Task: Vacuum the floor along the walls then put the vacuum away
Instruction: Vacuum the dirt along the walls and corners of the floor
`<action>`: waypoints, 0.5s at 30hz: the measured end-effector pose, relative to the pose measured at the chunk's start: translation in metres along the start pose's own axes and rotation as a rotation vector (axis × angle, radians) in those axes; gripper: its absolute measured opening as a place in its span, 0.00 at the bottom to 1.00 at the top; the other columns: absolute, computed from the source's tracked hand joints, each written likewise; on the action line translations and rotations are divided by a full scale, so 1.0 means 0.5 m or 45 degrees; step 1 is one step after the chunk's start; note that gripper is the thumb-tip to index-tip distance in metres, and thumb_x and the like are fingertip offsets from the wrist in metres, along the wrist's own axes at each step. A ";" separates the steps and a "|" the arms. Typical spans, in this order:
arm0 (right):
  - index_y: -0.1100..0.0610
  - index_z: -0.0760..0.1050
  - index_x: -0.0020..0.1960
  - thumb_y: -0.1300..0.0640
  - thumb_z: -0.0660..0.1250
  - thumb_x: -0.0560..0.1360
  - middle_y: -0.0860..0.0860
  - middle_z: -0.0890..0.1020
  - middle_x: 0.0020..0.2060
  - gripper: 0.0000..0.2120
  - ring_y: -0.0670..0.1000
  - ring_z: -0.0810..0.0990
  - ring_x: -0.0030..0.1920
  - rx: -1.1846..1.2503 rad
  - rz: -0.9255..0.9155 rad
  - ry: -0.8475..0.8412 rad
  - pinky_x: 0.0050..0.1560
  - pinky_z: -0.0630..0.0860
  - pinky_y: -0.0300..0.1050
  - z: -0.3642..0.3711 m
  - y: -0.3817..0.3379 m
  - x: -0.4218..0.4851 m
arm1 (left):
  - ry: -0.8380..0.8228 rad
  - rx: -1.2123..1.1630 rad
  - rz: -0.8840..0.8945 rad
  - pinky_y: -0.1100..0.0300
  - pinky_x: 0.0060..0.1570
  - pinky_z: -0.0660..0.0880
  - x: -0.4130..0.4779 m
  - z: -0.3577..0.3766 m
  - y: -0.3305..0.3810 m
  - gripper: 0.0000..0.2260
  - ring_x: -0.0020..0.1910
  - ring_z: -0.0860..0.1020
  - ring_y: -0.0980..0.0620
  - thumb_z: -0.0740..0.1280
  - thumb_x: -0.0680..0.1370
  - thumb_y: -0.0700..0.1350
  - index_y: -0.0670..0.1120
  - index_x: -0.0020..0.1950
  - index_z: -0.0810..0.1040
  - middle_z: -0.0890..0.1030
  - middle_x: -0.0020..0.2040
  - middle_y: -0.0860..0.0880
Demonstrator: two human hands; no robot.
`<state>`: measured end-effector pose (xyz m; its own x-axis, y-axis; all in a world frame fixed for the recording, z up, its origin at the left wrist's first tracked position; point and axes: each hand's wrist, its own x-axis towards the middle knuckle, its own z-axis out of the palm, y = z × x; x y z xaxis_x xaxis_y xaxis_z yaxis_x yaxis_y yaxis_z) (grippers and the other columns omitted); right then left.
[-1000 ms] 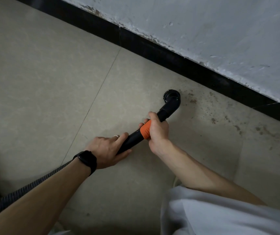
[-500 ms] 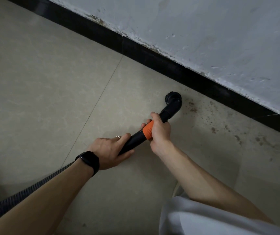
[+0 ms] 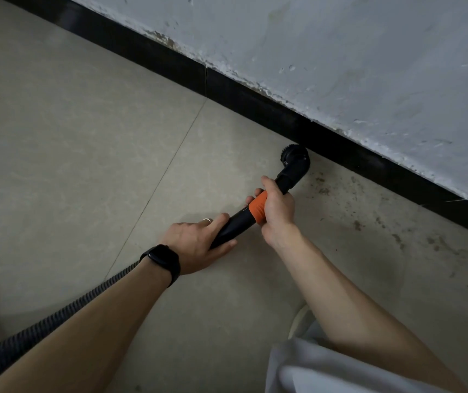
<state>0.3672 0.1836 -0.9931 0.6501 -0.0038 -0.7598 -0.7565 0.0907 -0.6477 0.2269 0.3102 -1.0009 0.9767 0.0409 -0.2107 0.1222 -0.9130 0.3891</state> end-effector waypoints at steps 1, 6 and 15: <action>0.57 0.75 0.53 0.55 0.73 0.78 0.48 0.80 0.30 0.09 0.52 0.82 0.30 0.001 -0.003 -0.002 0.38 0.81 0.47 0.002 -0.005 0.004 | -0.005 -0.005 -0.006 0.59 0.30 0.62 0.005 -0.002 0.001 0.25 0.34 0.78 0.47 0.43 0.73 0.72 0.56 0.59 0.60 0.78 0.42 0.54; 0.59 0.75 0.53 0.56 0.73 0.77 0.49 0.82 0.31 0.09 0.52 0.82 0.29 0.031 -0.016 -0.030 0.33 0.80 0.45 0.021 -0.031 0.016 | -0.072 -0.058 -0.071 0.57 0.33 0.66 0.032 -0.022 0.002 0.22 0.35 0.77 0.48 0.47 0.74 0.71 0.58 0.59 0.60 0.76 0.42 0.55; 0.58 0.74 0.55 0.55 0.72 0.79 0.50 0.81 0.31 0.10 0.53 0.82 0.30 0.137 0.064 -0.058 0.42 0.81 0.52 0.033 -0.019 -0.027 | -0.031 0.025 0.013 0.58 0.32 0.66 -0.001 -0.044 -0.014 0.23 0.36 0.80 0.47 0.47 0.75 0.70 0.56 0.60 0.61 0.78 0.42 0.55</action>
<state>0.3671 0.1991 -0.9758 0.6157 0.0483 -0.7865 -0.7780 0.1959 -0.5970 0.2294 0.3255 -0.9840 0.9732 0.0219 -0.2290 0.1087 -0.9212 0.3737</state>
